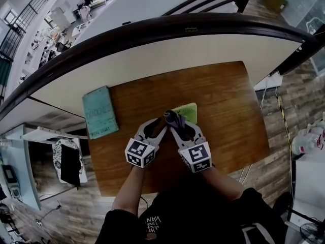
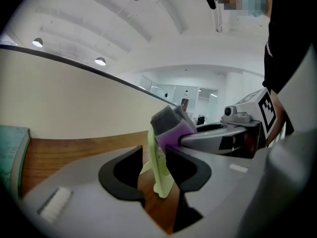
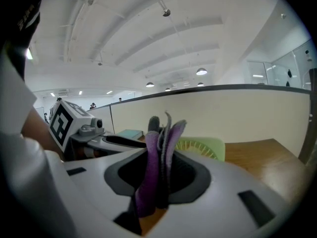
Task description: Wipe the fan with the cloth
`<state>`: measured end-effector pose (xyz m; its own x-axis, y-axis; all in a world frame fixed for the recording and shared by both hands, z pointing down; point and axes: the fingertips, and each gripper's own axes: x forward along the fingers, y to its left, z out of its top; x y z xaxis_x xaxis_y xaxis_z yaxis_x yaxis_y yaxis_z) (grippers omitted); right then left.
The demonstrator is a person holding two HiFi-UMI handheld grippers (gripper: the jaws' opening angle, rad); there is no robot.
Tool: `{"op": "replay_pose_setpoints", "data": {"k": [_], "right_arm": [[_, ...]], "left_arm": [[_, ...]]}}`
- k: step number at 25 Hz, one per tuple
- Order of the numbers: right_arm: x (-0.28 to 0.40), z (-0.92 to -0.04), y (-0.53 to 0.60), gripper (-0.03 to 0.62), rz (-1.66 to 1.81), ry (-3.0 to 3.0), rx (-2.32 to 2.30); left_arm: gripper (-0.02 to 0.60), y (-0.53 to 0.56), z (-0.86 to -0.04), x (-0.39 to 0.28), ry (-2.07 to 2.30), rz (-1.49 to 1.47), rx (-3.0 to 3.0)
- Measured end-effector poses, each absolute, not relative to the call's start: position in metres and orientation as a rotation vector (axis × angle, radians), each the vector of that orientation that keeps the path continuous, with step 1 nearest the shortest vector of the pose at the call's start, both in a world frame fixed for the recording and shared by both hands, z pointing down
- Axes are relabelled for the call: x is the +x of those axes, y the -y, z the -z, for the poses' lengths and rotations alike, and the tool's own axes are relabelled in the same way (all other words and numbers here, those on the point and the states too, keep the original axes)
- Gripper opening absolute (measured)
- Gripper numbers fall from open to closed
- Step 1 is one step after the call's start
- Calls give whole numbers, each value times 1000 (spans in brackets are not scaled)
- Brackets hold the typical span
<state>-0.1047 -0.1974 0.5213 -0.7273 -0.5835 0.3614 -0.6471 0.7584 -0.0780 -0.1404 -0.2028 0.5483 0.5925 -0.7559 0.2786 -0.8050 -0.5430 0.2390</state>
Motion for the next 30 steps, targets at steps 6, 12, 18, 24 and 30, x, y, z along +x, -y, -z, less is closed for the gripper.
{"op": "replay_pose_setpoints", "data": {"k": [6, 12, 18, 24, 30], "right_arm": [[-92, -524, 201, 120, -299, 2621, 978], [-71, -527, 209, 120, -318, 2595, 1040], [-26, -536, 230, 121, -364, 2508, 1197], [12, -547, 246, 120, -432, 2413, 1330], [21, -543, 242, 120, -446, 2414, 1376]], "left_arm": [[133, 209, -551, -132, 1231, -230, 2489], [133, 217, -558, -129, 1246, -234, 2467], [120, 220, -560, -131, 1254, -234, 2457], [87, 218, -559, -129, 1231, -235, 2467], [84, 218, -557, -130, 1241, -235, 2461]]}}
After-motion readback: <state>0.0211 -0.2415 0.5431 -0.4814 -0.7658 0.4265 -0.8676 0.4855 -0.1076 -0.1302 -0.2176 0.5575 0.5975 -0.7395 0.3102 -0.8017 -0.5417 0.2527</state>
